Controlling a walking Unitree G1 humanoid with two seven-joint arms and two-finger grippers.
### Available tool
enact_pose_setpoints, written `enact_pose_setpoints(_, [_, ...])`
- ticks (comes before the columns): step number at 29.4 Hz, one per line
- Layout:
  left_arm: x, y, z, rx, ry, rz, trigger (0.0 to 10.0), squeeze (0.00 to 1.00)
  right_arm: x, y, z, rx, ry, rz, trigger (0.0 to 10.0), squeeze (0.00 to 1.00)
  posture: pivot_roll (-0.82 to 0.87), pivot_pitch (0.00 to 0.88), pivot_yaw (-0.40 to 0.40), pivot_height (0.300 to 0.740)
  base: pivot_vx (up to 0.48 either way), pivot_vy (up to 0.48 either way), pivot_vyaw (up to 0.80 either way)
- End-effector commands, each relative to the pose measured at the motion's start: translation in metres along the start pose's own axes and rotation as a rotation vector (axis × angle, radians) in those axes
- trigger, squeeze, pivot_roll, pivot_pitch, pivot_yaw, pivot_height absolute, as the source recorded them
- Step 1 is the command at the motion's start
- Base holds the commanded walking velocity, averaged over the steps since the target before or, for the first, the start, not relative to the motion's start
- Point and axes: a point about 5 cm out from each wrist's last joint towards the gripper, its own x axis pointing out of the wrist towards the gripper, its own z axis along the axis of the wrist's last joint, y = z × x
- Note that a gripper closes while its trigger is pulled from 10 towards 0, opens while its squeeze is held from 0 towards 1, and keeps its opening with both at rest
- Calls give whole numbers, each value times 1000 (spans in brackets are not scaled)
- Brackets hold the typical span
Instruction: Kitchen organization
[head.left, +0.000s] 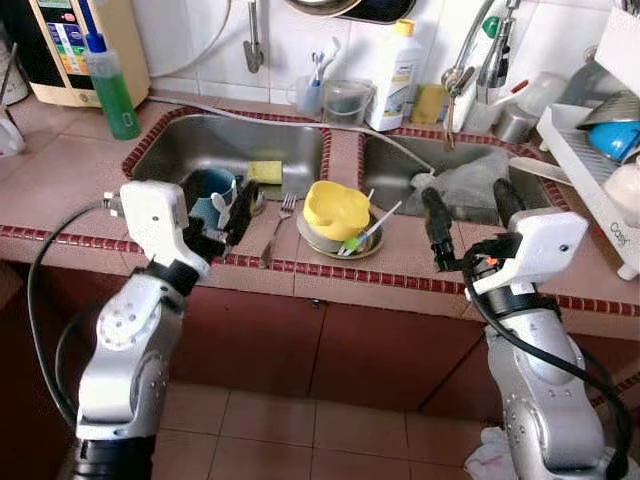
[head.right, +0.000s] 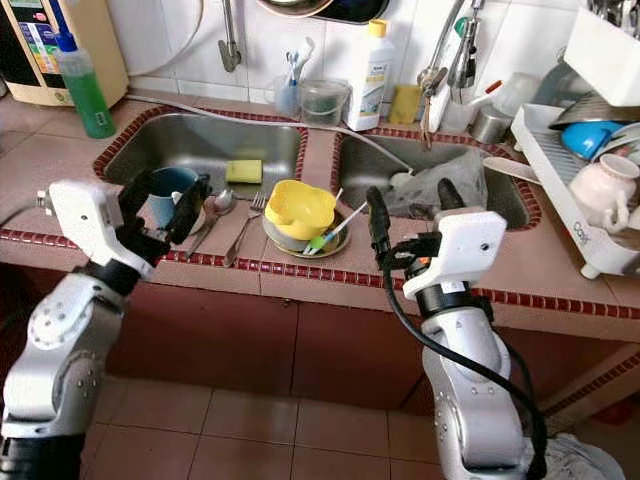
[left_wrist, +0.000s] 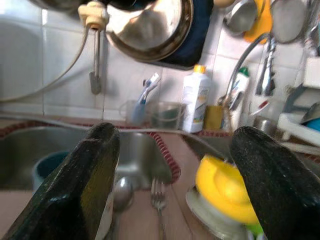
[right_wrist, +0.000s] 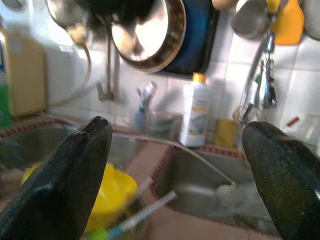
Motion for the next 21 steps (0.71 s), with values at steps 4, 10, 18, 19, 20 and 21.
enact_pose_setpoints(4, [-1,-5,-3,24,4,1,10000,0,2,-5,0,-23,-15,-23,10000,0,80,0,-55,731,0,0,0])
enact_pose_setpoints(10, [1,-4,-2,5,4,-6,10000,0,5,-6,-1,-30,-34,-19,10000,0,83,0,-55,731,0,0,0])
enact_pose_setpoints(18, [12,5,28,23,-79,-12,10000,0,14,-2,27,-18,-129,36,10000,0,82,0,-52,731,0,0,0])
enact_pose_setpoints(19, [12,7,29,26,-82,-12,10000,0,14,-2,28,-19,-134,38,10000,0,82,0,-52,731,0,0,0])
enact_pose_setpoints(20, [12,9,30,28,-83,-13,10000,0,15,-2,29,-20,-138,40,10000,0,82,0,-52,731,0,0,0])
enact_pose_setpoints(21, [12,9,29,33,-80,-14,10000,0,15,-2,28,-23,-137,41,10000,0,80,0,-52,731,0,0,0])
